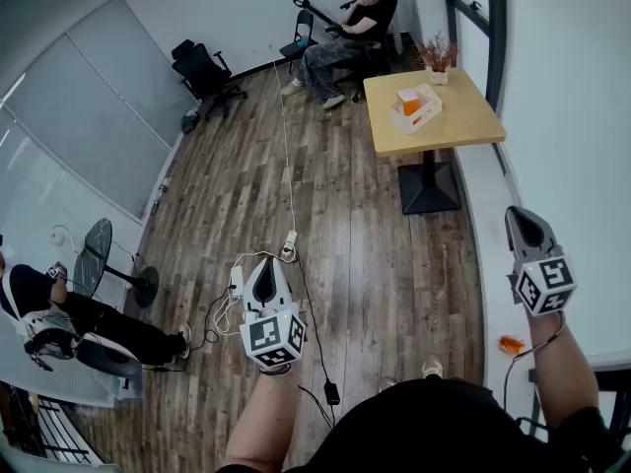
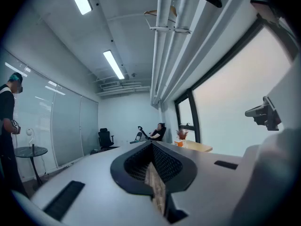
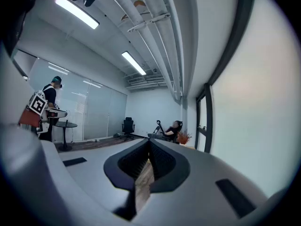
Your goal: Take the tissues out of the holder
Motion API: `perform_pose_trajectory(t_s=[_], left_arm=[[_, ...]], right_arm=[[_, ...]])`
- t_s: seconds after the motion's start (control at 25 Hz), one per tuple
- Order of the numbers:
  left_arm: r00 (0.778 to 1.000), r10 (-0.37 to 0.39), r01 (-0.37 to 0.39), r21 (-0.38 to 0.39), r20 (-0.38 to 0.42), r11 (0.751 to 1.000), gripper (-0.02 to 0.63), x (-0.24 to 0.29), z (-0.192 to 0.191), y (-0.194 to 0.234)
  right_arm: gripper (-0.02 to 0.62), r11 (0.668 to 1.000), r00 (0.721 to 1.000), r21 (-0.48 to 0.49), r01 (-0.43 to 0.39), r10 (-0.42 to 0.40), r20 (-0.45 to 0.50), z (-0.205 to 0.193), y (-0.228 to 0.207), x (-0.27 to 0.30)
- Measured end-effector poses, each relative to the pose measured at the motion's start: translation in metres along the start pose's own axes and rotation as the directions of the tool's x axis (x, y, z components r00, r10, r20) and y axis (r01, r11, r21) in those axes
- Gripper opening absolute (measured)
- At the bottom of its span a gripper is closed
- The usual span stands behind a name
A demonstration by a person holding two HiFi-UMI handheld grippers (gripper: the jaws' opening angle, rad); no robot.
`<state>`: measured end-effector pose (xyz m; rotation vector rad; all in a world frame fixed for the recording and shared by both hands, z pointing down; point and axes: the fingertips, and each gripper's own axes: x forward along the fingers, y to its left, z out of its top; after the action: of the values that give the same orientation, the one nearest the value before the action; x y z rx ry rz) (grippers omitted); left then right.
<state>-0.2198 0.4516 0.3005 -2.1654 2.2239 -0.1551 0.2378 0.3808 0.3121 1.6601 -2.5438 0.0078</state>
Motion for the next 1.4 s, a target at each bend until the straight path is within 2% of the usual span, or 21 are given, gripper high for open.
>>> perform_pose_trajectory(t_s=[0.16, 0.32, 0.64, 0.84, 1.16, 1.4], left_arm=[[1.000, 0.002, -0.002, 0.015, 0.018, 1.000, 0.005, 0.009, 0.008, -0.012], [0.999, 0.031, -0.031, 0.032, -0.006, 0.999, 0.005, 0.010, 0.003, -0.015], [0.996, 0.084, -0.081, 0.078, -0.036, 0.994, 0.005, 0.005, -0.003, -0.035], [0.992, 0.103, -0.095, 0.090, -0.080, 0.991, 0.005, 0.014, -0.020, -0.039], [0.994, 0.093, -0.089, 0.061, -0.062, 0.994, 0.005, 0.087, -0.042, -0.020], [0.995, 0.063, -0.060, 0.037, -0.081, 0.997, 0.005, 0.161, -0.047, 0.012]], right_arm=[[0.006, 1.000, 1.000, -0.010, -0.018, 0.018, 0.001, -0.004, -0.007, 0.008], [0.006, 1.000, 1.000, 0.005, 0.002, -0.002, 0.024, -0.009, -0.022, 0.014], [0.006, 0.995, 0.997, 0.098, -0.019, 0.011, 0.080, -0.016, -0.055, 0.024], [0.006, 0.990, 0.999, 0.132, -0.039, 0.034, 0.040, -0.038, -0.066, 0.046], [0.006, 0.997, 1.000, 0.072, -0.012, 0.012, 0.008, -0.056, -0.065, 0.106], [0.006, 0.998, 1.000, 0.064, 0.000, 0.001, -0.016, -0.047, -0.058, 0.163]])
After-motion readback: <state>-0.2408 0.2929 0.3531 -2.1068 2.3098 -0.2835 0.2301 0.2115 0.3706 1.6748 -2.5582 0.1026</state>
